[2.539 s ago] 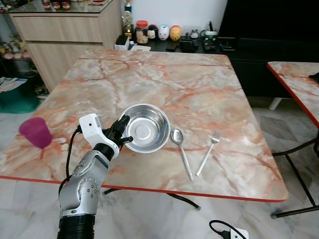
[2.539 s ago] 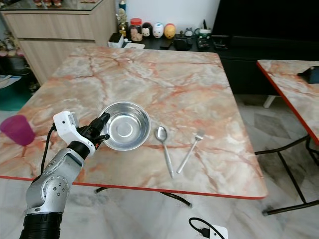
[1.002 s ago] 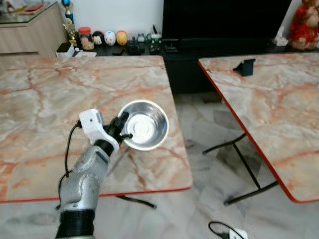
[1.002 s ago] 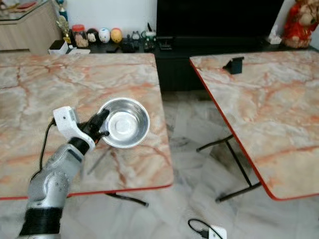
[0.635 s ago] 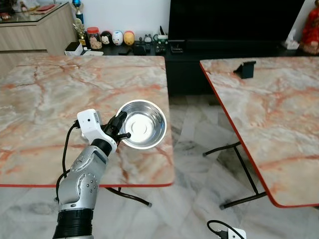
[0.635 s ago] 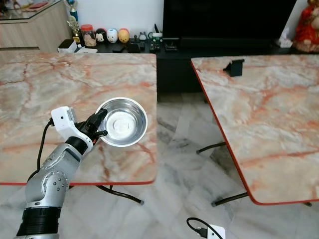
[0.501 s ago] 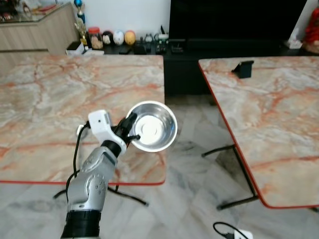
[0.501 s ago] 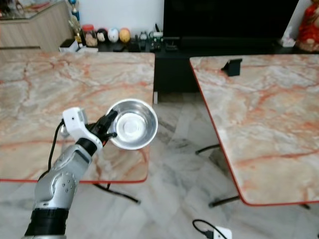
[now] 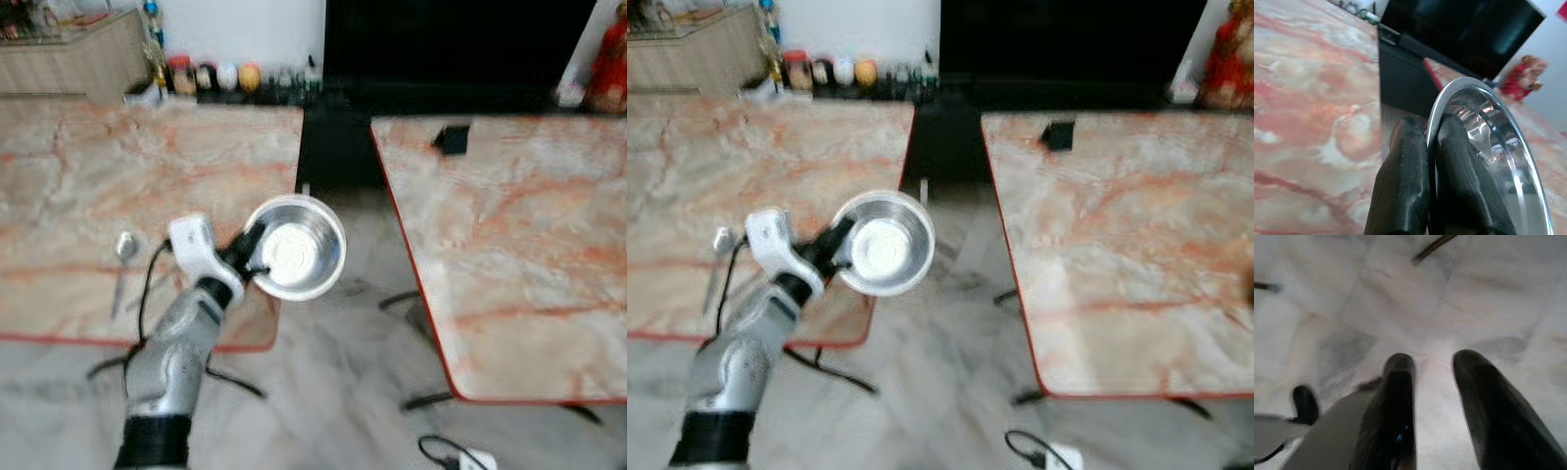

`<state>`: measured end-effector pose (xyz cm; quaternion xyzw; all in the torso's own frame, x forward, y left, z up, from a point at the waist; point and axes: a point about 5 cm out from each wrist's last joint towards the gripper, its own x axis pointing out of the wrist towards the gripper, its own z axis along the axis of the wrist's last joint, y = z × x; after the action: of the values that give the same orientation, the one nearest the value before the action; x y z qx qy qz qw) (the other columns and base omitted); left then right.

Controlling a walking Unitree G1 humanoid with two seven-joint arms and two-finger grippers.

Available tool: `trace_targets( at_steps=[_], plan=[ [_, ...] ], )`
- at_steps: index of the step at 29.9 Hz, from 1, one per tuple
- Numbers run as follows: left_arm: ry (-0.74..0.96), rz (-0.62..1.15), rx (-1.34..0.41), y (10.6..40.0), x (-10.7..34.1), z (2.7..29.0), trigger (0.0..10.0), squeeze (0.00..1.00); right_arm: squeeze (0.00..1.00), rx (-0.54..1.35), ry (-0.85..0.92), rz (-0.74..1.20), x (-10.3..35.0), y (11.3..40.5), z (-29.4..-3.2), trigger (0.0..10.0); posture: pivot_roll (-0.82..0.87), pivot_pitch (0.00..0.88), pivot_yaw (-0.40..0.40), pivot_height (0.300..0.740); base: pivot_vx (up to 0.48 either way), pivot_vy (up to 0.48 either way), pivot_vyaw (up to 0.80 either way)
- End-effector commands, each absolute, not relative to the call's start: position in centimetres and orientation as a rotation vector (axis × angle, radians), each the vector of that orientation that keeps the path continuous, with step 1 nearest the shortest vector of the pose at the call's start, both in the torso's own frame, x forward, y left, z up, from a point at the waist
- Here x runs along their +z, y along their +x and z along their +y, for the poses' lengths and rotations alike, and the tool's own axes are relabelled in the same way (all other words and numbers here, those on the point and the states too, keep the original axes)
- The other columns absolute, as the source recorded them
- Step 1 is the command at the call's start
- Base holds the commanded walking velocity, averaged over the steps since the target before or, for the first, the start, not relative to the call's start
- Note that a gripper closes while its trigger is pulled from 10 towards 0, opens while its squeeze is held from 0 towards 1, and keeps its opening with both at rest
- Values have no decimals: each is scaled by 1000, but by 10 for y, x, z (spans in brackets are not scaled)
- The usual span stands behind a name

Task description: Setting the table

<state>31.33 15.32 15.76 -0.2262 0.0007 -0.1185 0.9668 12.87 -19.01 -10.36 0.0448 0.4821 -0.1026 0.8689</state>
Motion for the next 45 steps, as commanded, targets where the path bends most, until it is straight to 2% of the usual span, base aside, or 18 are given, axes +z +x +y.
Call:
trace_targets(
  at_steps=[1,45],
  plan=[
    [-466,-17,-266,314,163,146,10000,0,0,-221,87,1016,-104,126,-194,10000,47,0,-28,740,0,-390,0],
    [-437,-20,-278,317,164,143,10000,0,0,-225,67,1029,-104,125,-195,10000,39,0,-22,740,0,-390,0]
  ],
)
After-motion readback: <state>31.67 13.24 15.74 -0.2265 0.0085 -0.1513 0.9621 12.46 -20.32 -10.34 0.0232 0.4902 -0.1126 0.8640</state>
